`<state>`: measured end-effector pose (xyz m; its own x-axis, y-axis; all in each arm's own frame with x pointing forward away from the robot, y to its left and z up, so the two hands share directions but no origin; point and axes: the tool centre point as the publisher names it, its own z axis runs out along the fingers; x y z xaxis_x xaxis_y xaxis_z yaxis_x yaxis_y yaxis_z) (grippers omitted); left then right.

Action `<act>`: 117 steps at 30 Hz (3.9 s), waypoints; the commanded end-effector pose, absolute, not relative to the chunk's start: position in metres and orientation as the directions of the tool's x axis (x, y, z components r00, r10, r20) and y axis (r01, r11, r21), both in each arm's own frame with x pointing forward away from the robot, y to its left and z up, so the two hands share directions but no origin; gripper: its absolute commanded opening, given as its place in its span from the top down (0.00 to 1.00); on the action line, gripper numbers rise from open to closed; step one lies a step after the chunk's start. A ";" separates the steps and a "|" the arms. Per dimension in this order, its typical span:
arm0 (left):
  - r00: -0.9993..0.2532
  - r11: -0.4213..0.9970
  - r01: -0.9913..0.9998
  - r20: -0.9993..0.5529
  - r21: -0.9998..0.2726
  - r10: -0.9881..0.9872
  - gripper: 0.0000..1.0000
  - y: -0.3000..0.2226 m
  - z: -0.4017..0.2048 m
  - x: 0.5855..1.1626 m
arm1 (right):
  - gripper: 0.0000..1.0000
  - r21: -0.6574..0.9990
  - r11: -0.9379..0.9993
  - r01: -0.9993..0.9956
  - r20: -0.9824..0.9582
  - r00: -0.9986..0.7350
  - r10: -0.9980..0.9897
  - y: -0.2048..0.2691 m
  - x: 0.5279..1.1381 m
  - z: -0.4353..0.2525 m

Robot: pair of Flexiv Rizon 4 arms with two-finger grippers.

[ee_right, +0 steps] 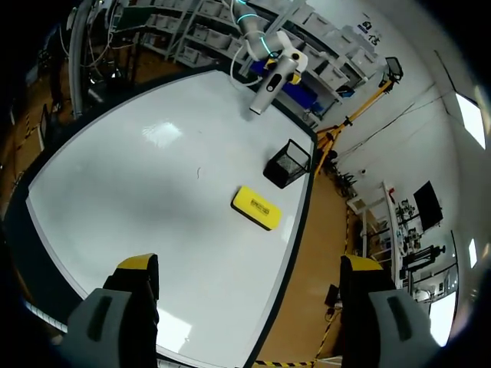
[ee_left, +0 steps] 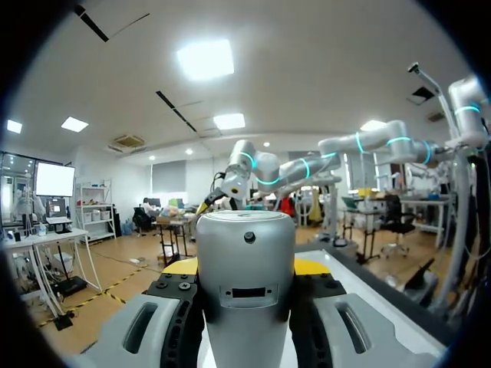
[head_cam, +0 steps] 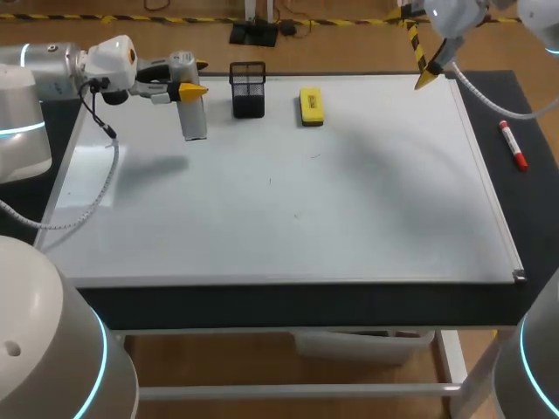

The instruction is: Pick up the inspection probe, press it on each red-marked spot on the whiteboard one by one, put down the probe, pick up the eraser, and wipe off all the red marks.

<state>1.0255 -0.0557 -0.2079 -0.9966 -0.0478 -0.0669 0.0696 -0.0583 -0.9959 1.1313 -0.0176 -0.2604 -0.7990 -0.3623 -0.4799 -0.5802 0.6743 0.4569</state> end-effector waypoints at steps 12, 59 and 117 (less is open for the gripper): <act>-0.995 -0.049 0.090 -0.092 -0.995 0.043 1.00 -0.083 -0.173 1.047 | 0.00 0.453 0.676 -0.581 -0.478 -0.799 -0.365 -0.018 1.131 -0.260; -0.980 -0.060 0.088 -0.097 -0.994 0.173 1.00 -0.159 -0.157 1.151 | 0.00 0.453 0.676 -0.581 -0.478 -0.799 -0.365 -0.018 1.131 -0.260; -0.975 -0.071 0.009 -0.025 -0.997 0.222 1.00 -0.158 -0.243 1.205 | 0.00 0.453 0.676 -0.581 -0.478 -0.799 -0.365 -0.018 1.131 -0.260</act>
<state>1.1947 -0.1579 -0.2341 -0.9998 -0.0141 -0.0138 0.0145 -0.0517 -0.9986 1.1309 -0.0174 -0.2605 -0.7988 -0.3618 -0.4807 -0.5800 0.6754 0.4554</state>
